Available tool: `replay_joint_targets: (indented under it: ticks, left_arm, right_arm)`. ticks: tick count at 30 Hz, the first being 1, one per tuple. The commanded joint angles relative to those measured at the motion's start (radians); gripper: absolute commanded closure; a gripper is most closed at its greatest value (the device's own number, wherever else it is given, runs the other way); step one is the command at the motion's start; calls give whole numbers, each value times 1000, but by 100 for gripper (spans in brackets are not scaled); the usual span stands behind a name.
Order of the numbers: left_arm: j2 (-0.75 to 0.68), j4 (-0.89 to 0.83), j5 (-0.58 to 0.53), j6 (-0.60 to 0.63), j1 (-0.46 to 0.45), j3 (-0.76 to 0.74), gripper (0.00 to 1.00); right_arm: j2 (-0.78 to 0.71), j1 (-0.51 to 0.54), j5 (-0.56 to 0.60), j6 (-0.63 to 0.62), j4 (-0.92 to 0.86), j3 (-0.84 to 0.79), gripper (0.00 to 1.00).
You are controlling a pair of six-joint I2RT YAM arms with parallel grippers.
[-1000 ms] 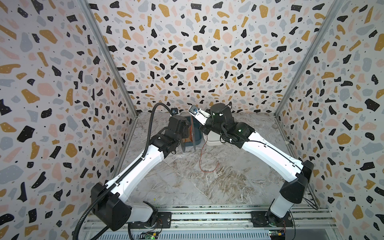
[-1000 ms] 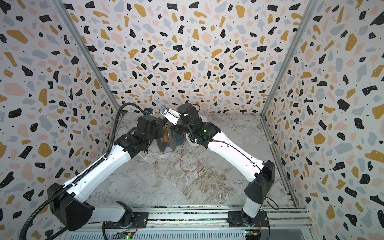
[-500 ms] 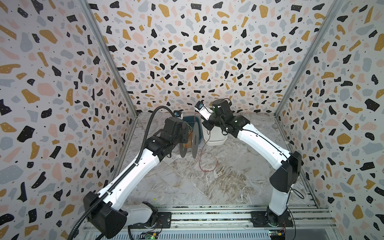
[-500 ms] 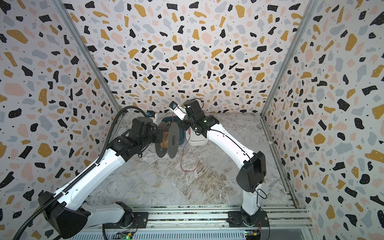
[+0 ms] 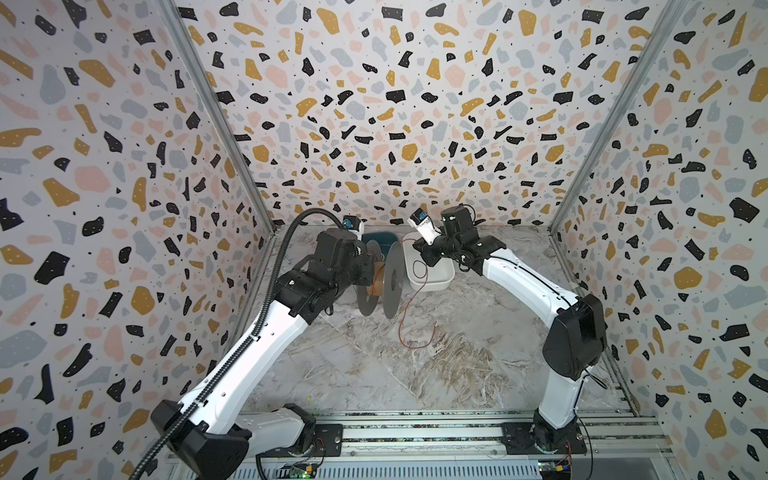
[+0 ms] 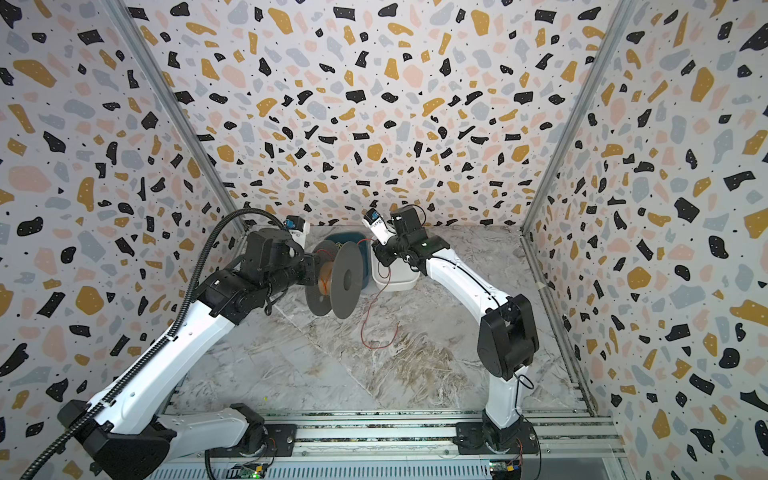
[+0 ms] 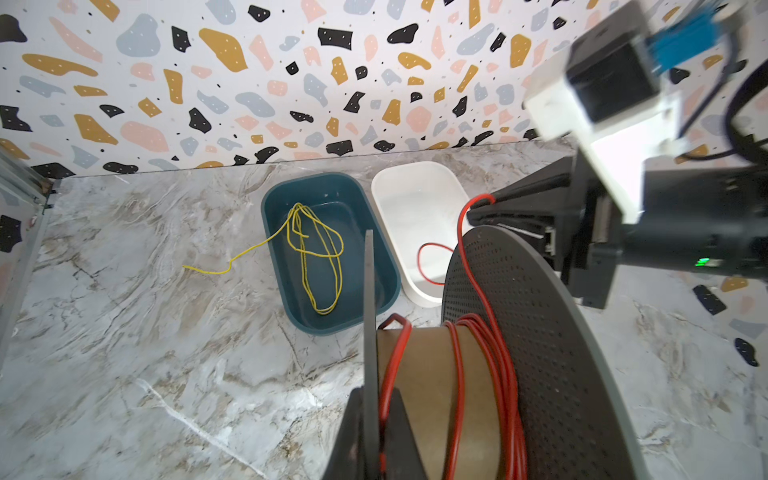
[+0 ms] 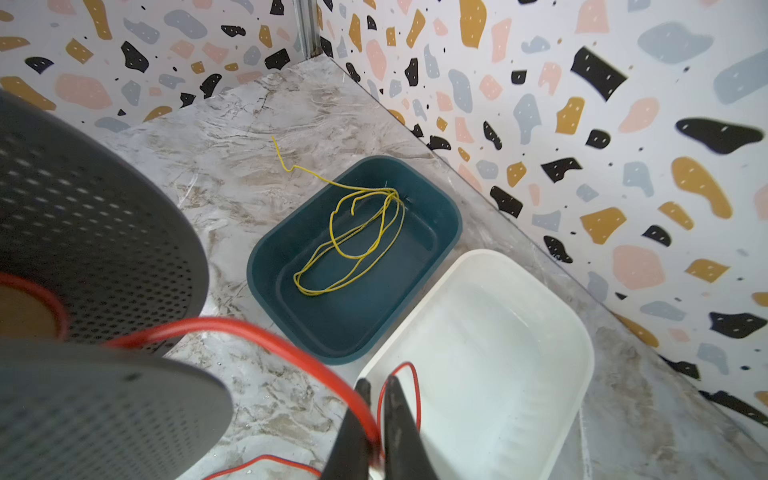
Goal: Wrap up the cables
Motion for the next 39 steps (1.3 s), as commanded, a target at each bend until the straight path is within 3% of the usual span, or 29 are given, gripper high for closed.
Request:
replay_joint_targets:
  ticks: [1, 9, 16, 20, 29, 39]
  left_arm:
    - [-40, 36, 54, -30, -3, 70, 100]
    - [-37, 7, 91, -72, -1, 148, 100]
    - [-30, 2, 104, -106, -1, 212, 100]
    - [-36, 13, 125, -118, -1, 226, 100]
    - [-72, 24, 149, -158, -1, 252, 100]
    - [-110, 41, 149, -195, -1, 215, 100]
  right_arm:
    - [-44, -14, -71, 39, 77, -56, 86]
    - [-81, -26, -158, 81, 176, -219, 73]
    - [-177, -23, -196, 149, 303, -389, 41]
    - [-242, -23, -189, 155, 341, -464, 32]
    - [-391, -14, -158, 173, 406, -614, 25]
    - [-537, 46, -260, 257, 548, -826, 26]
